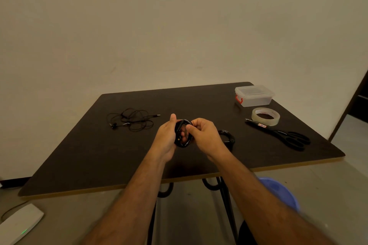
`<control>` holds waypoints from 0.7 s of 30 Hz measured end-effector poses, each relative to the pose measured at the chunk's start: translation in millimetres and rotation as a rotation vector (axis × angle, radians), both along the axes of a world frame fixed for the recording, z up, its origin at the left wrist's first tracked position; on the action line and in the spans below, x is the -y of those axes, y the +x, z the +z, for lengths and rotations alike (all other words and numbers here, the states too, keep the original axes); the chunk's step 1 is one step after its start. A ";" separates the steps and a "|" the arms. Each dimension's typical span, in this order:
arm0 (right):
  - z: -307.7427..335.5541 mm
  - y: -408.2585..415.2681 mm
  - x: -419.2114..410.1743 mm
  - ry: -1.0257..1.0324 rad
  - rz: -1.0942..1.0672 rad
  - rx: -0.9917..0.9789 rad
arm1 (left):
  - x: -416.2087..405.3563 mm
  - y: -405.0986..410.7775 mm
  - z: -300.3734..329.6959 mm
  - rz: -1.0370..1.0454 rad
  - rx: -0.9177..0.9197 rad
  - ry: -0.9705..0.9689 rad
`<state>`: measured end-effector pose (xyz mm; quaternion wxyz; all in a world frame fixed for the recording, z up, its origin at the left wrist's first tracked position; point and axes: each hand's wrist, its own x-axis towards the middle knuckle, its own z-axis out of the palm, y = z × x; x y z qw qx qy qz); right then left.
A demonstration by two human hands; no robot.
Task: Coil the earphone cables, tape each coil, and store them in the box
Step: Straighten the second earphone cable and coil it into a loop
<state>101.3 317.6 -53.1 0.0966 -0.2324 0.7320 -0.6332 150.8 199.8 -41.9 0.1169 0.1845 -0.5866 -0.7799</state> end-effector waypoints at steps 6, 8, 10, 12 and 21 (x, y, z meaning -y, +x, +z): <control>-2.0 -3.7 7.3 0.051 -0.021 0.014 | 5.0 -7.4 -9.6 0.056 0.035 0.024; -2.5 -5.6 8.4 0.062 -0.024 0.009 | 6.8 -8.6 -11.3 0.059 0.043 0.085; -3.8 -7.8 10.3 0.082 -0.035 0.003 | 9.2 -9.5 -13.8 0.047 0.067 0.144; -5.4 -9.0 12.3 0.099 -0.044 0.003 | 10.2 -9.2 -16.7 0.039 0.102 0.155; -11.6 -16.9 23.1 0.193 -0.114 0.067 | 17.4 -19.6 -34.1 0.077 0.151 -0.046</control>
